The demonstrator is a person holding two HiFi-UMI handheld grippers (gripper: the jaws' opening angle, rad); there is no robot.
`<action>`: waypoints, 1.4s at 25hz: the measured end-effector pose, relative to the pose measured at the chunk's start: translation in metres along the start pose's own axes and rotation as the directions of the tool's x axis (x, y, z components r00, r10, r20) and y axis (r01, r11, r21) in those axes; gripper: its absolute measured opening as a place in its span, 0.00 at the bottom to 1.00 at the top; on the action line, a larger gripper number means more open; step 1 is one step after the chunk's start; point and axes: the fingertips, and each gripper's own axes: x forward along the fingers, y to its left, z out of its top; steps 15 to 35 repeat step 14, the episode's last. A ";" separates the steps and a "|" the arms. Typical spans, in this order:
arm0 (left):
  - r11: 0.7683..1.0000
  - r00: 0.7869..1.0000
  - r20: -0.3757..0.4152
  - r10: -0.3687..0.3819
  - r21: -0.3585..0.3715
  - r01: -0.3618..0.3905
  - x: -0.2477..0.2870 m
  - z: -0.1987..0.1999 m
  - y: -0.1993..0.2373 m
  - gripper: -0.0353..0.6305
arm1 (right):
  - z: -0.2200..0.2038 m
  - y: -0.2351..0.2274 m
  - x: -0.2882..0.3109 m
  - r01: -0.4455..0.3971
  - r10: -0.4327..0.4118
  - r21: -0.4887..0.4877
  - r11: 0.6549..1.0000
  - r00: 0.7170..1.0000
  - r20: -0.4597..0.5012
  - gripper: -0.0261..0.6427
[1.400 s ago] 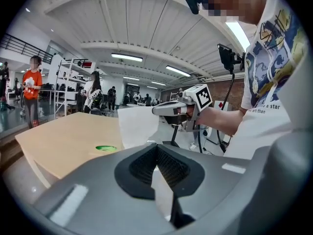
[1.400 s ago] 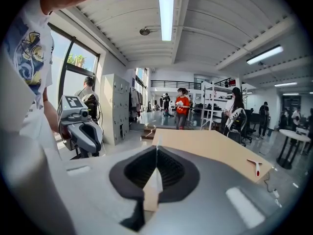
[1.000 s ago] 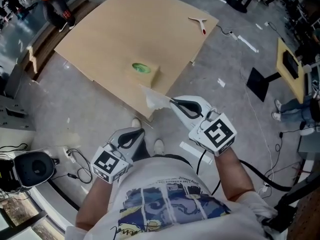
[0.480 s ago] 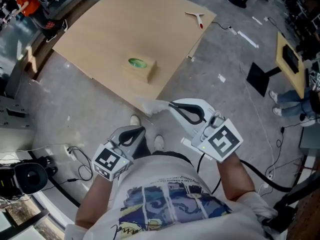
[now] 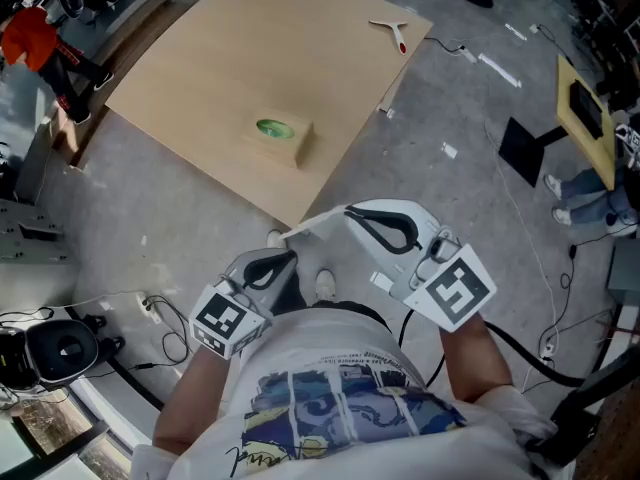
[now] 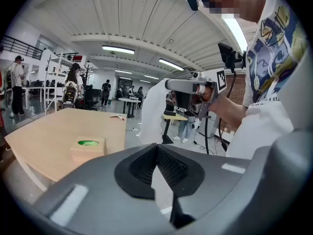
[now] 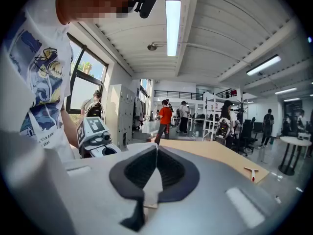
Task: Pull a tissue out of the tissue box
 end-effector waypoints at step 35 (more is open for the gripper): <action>1.000 1.000 0.000 -0.002 -0.007 0.002 0.010 0.004 0.034 0.06 | 0.005 -0.020 0.033 -0.025 0.025 -0.006 1.000 1.000 -0.010 0.04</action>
